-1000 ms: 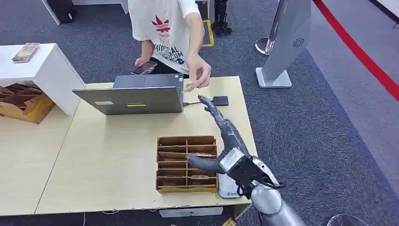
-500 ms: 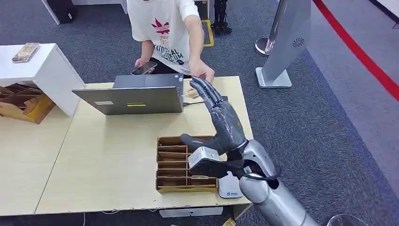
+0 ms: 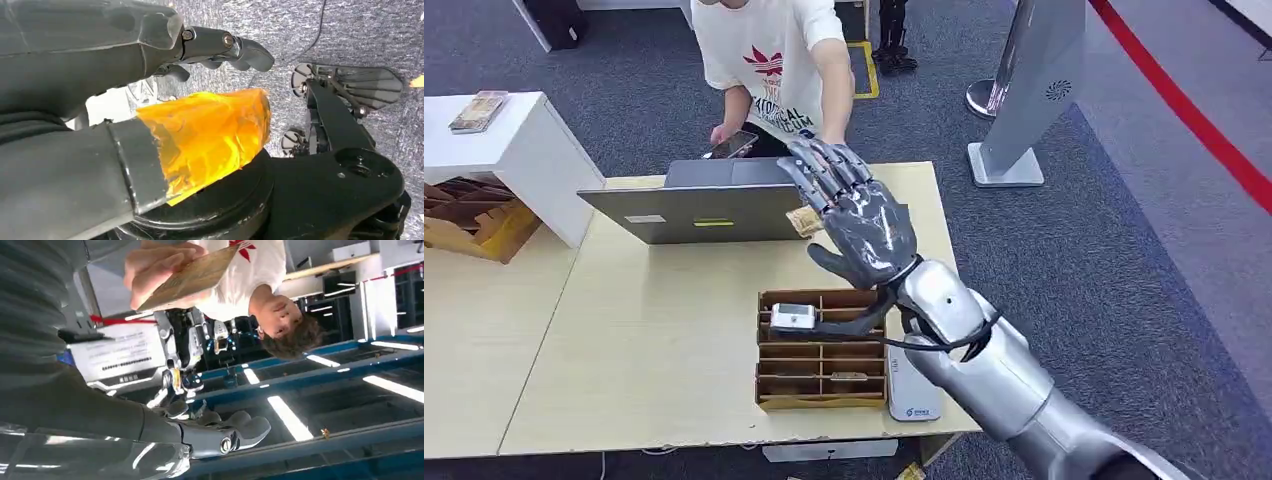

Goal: Pass the card to the sensor for recognition and then transmit it.

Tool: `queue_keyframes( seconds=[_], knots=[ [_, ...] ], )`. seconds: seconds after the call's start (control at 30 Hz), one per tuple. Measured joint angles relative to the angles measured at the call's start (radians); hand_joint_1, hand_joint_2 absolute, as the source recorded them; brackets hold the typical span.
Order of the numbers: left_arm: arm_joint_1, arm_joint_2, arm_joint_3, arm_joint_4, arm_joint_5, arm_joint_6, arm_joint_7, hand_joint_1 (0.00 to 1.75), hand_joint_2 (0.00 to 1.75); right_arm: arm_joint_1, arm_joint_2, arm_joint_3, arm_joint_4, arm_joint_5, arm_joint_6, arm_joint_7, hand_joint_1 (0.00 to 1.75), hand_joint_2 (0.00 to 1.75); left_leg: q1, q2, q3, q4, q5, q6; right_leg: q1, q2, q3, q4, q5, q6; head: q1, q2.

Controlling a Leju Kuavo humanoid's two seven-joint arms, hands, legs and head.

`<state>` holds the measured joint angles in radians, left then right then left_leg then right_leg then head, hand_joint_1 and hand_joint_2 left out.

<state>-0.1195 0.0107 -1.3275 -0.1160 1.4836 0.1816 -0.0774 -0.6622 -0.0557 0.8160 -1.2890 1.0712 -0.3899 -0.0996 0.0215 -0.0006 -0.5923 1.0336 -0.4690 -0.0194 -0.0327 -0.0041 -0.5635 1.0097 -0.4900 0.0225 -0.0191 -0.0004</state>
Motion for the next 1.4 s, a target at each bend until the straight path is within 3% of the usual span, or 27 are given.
queue_keyframes(
  seconds=[0.03,0.07,0.1,1.07,1.4],
  knots=[
    [-0.001,0.000,-0.001,0.000,0.000,-0.002,0.000,0.00,0.00,-0.004,0.000,0.003,0.009,0.005,-0.002,0.002,0.00,1.75,0.000,0.000,0.000,0.000,0.000,0.000,0.000,0.000,0.000,0.000,0.000,0.000,0.000,0.000],
    [-0.001,0.000,-0.002,0.000,0.000,-0.003,0.000,0.00,0.00,-0.008,0.000,0.006,0.017,0.007,-0.002,0.002,1.13,1.75,0.000,0.000,0.000,0.000,0.000,0.000,0.000,0.000,0.000,0.000,0.000,0.000,0.000,0.000],
    [-0.002,0.000,-0.005,0.000,0.000,-0.004,0.000,0.00,0.00,-0.012,0.000,0.008,0.027,0.010,-0.003,0.004,1.73,1.75,0.000,0.000,0.000,0.000,0.000,0.000,0.000,0.000,0.000,0.000,0.000,0.000,0.000,0.000],
    [-0.001,0.001,-0.024,0.000,0.009,-0.008,0.002,0.00,0.00,-0.017,-0.003,0.020,0.108,0.004,-0.005,0.016,1.75,1.75,0.000,0.000,0.000,0.000,0.000,0.000,0.000,0.000,0.000,0.000,0.000,0.000,0.000,0.000],
    [0.012,0.000,-0.024,0.000,0.035,-0.008,-0.010,0.00,0.00,0.065,0.004,-0.047,0.041,-0.249,0.013,-0.024,1.75,1.75,0.000,0.000,0.000,0.000,0.000,0.000,0.000,0.000,0.000,0.000,0.000,0.000,0.000,0.000]
  ],
)
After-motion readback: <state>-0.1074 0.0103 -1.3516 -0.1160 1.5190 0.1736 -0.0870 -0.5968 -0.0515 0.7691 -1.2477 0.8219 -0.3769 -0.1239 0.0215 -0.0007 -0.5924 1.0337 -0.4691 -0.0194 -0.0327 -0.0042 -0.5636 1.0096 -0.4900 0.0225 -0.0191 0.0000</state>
